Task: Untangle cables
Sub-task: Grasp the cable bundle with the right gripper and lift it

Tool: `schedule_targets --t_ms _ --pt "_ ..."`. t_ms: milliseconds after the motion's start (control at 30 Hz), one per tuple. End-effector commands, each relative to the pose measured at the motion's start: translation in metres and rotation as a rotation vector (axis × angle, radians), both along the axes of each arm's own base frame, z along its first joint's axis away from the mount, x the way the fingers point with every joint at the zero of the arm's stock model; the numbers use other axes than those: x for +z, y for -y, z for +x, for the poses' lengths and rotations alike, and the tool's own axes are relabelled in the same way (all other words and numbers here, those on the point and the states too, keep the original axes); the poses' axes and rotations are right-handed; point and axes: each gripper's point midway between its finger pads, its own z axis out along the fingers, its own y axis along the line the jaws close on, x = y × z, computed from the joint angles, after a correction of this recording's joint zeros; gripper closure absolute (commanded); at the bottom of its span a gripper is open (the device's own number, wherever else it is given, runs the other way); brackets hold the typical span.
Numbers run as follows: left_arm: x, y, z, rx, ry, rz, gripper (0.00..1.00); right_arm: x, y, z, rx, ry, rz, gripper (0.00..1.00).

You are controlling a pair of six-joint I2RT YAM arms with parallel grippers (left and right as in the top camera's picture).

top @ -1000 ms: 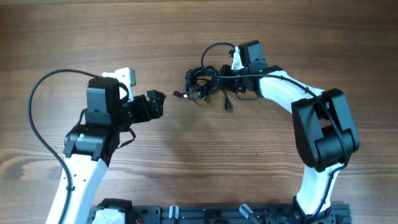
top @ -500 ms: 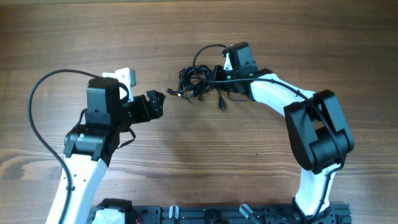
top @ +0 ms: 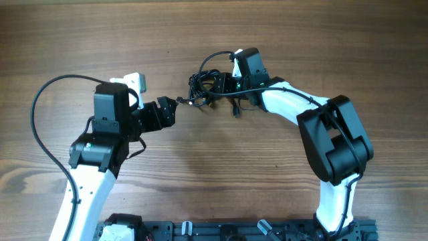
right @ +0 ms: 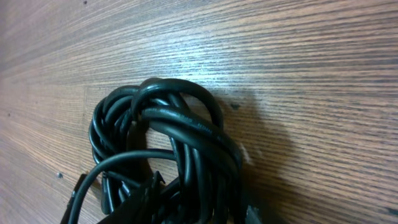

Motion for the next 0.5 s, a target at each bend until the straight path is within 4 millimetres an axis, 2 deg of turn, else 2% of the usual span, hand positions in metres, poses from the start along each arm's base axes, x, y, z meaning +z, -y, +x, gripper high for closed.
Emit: schedule_targets --t_ms 0,100,167,300,467 --pt "0.012 0.001 0.003 0.013 0.027 -0.013 0.0 0.021 -0.001 0.0 0.07 0.054 -0.038 0.62" --pt "0.022 -0.004 -0.001 0.046 0.052 -0.018 0.0 0.058 0.01 -0.001 0.093 0.121 -0.072 0.59" --pt "0.028 -0.006 -0.006 0.055 0.068 -0.017 0.0 0.07 0.011 -0.003 0.101 0.141 -0.075 0.57" --pt "0.037 -0.014 -0.013 0.096 0.094 0.002 0.0 0.064 0.012 -0.006 0.122 0.133 -0.093 0.52" --pt "0.029 -0.02 -0.013 0.132 0.062 0.022 0.0 0.061 0.01 0.004 0.118 0.177 -0.111 0.5"
